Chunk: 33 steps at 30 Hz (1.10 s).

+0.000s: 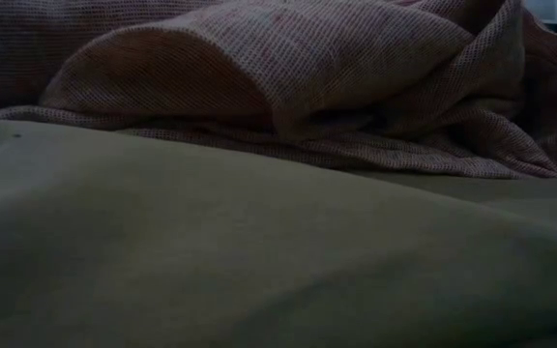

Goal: Fold laundry
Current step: Fold the blue jeans

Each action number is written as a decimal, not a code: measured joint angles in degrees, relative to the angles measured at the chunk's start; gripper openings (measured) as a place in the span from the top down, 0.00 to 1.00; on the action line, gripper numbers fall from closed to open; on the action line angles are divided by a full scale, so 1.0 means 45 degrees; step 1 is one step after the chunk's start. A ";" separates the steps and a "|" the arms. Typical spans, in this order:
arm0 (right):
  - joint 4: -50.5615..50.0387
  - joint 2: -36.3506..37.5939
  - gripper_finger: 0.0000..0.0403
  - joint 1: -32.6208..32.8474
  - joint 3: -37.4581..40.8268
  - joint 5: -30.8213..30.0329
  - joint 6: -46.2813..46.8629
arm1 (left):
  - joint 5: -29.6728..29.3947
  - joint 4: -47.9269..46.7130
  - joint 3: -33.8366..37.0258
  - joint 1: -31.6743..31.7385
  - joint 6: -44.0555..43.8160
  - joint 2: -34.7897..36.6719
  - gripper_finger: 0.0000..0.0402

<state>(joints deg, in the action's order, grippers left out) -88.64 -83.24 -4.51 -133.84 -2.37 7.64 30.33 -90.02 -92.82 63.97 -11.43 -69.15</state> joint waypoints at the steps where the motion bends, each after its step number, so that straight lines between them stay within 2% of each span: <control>1: -0.0001 0.0000 1.00 0.0003 0.0000 0.0000 0.0000 | 0.0512 -0.0002 0.0000 -0.0006 -0.0239 0.0042 0.61; 6: -0.0073 0.0000 1.00 -0.0001 0.0000 0.0467 0.0001 | 0.2989 0.0001 0.0000 -0.0006 -0.1215 0.0215 0.61; 8: -0.0286 0.0000 1.00 -0.0001 0.0000 0.1102 0.0003 | 0.3186 0.0000 0.0000 -0.0001 -0.1339 0.0239 0.61; 10: -0.0345 0.0000 1.00 0.0003 0.0005 0.1670 0.0005 | 0.2659 0.0001 0.0000 0.0003 -0.1334 0.0239 0.61; 13: -0.0326 0.0000 1.00 0.0009 0.0005 0.2438 0.0005 | 0.1109 0.0001 0.0000 0.0004 -0.1020 0.0239 0.61; 15: -0.0326 0.0000 1.00 0.0009 0.0005 0.2539 0.0006 | 0.0429 0.0001 0.0000 0.0004 0.0044 0.0234 0.61; 18: -0.0321 0.0000 1.00 0.0009 0.0005 0.2426 0.0005 | 0.0397 0.0001 0.0000 -0.0350 0.2017 0.0234 0.61; 21: -0.0317 0.0000 1.00 0.0009 0.0005 0.2217 0.0005 | 0.0330 0.0002 0.0000 -0.1389 0.3447 0.0234 0.61; 25: -0.0312 0.0000 1.00 0.0004 0.0005 0.2114 0.0005 | -0.0507 0.0003 0.0000 -0.2992 0.4532 0.0234 0.61; 28: -0.0312 0.0000 1.00 0.0004 0.0005 0.2112 0.0005 | -0.1389 0.0285 0.0081 -0.4415 0.4742 0.0224 0.61; 33: -0.0307 0.0000 1.00 -0.0001 0.0005 0.2112 0.0005 | -0.2813 0.1925 0.1101 -0.6993 0.4787 0.0196 0.61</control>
<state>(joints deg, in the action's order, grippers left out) -90.02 -83.24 -4.51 -133.82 7.14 7.66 17.67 -81.36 -87.86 32.50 10.12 -68.27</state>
